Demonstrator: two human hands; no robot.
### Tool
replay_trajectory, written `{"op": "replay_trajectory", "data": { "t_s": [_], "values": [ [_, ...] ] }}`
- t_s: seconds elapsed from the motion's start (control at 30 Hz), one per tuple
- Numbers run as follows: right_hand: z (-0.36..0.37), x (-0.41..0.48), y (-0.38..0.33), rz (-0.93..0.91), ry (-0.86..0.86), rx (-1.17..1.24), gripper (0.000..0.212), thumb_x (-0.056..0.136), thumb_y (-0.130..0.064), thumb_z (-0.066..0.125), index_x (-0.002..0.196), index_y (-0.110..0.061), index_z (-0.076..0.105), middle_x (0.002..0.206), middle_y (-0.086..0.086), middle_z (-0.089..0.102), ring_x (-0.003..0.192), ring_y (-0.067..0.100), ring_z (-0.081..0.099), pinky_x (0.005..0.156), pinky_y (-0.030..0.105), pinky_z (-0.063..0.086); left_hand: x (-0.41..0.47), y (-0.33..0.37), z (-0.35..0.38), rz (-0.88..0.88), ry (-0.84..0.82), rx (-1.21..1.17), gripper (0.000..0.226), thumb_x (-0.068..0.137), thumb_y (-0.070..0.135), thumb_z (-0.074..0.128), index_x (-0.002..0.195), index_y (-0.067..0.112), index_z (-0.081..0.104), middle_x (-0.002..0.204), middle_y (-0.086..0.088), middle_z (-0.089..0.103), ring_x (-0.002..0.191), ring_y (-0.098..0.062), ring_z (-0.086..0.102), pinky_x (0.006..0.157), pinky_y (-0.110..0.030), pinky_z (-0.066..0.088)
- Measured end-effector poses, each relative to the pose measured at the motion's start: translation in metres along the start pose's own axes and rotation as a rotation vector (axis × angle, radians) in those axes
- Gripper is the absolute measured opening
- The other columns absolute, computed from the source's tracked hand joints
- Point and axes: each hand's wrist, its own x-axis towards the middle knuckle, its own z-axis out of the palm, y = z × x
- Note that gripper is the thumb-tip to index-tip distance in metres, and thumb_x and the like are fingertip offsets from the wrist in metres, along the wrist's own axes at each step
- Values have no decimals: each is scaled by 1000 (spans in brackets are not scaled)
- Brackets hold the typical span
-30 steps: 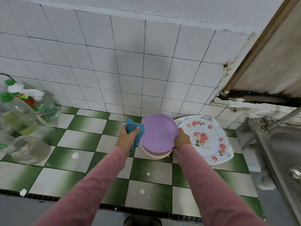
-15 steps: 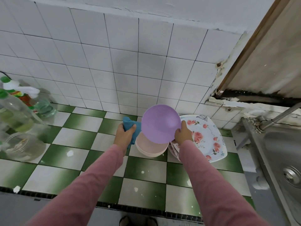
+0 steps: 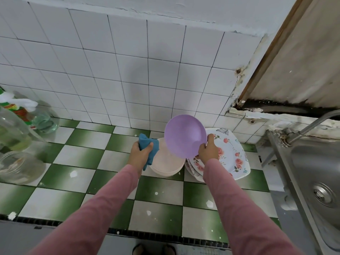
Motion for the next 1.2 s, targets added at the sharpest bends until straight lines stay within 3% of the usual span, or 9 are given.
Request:
{"op": "replay_trajectory", "data": {
  "t_s": [0.3,0.4,0.53,0.77,0.93,1.2],
  "values": [
    [-3,-7,-2,-20,-1,54,25,99,-5,33,124,-10,33,78,9,47,64,23,50,51,26,39,-1,0,3,-9,6,-30,41,95,25,63,131,15,47,126,-9,58,112,-31,59,99,-52,50],
    [-2,-9,-4,-10,2,83,24,99,-6,33,122,-14,33,89,15,55,69,28,59,47,25,41,-1,1,3,-5,28,-44,42,95,25,62,132,14,46,126,-9,58,112,-31,60,98,-50,51],
    [2,-15,-8,-26,23,114,24,96,-6,34,112,-24,31,88,19,58,85,38,66,64,40,53,-2,0,2,4,40,-55,42,95,24,62,132,11,47,123,-10,60,105,-28,62,86,-43,55],
    [2,-22,-21,-81,10,184,25,93,-3,32,105,-25,30,85,15,57,90,40,66,60,34,44,-6,1,-2,18,22,-66,41,96,25,61,132,11,48,121,-10,61,99,-26,64,74,-36,56],
    [4,-28,-30,-106,43,279,23,93,-1,33,105,-20,30,86,11,57,85,37,63,59,30,41,-7,4,-2,25,12,-71,39,96,24,60,131,11,48,118,-12,61,92,-25,63,84,-44,55],
    [0,-38,-40,-108,44,397,25,90,0,39,107,-16,34,84,5,56,87,40,66,56,28,41,-8,4,-4,55,13,-77,40,96,25,60,131,12,47,118,-8,59,91,-20,62,73,-33,55]
  ]
}}
